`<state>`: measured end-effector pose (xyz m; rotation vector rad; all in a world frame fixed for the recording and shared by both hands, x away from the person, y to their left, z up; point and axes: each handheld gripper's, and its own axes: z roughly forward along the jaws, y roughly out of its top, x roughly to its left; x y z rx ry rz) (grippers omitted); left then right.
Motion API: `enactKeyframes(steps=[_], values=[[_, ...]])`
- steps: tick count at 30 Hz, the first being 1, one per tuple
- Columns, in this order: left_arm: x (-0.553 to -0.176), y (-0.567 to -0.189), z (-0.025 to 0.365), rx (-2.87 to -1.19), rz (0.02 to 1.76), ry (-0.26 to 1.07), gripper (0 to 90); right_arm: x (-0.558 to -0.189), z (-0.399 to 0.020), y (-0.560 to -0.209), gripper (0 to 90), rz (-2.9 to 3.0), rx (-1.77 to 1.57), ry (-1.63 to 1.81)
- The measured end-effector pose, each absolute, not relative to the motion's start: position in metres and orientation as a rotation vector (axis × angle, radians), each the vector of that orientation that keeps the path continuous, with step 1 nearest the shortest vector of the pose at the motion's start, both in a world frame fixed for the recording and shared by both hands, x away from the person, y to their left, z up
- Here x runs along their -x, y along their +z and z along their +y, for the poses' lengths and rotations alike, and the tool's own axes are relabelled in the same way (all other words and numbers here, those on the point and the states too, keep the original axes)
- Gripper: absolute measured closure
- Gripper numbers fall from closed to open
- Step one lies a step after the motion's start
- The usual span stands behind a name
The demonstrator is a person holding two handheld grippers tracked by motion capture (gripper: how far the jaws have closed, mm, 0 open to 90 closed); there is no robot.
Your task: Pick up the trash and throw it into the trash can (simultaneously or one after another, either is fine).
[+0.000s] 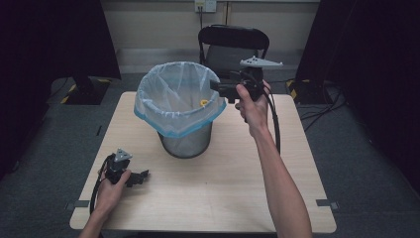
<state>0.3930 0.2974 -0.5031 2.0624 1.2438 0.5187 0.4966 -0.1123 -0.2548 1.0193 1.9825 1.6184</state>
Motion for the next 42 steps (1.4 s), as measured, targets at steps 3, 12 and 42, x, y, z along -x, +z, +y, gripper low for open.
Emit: enactKeyframes(steps=[3, 12, 42], values=[[-0.393, -0.503, 0.297, -2.061, 1.243, 0.518, 0.0, -0.496, -0.12, -0.257, 14.4, 1.975, -1.039, 1.61], [-0.393, -0.503, 0.297, -2.062, 1.244, 0.519, 0.0, -0.49, -0.138, -0.262, 14.4, 1.964, -1.055, 1.581], [-0.393, -0.503, 0.297, -2.061, 1.243, 0.518, 0.0, -0.456, -0.195, -0.293, 14.6, 1.97, -1.141, 1.408]])
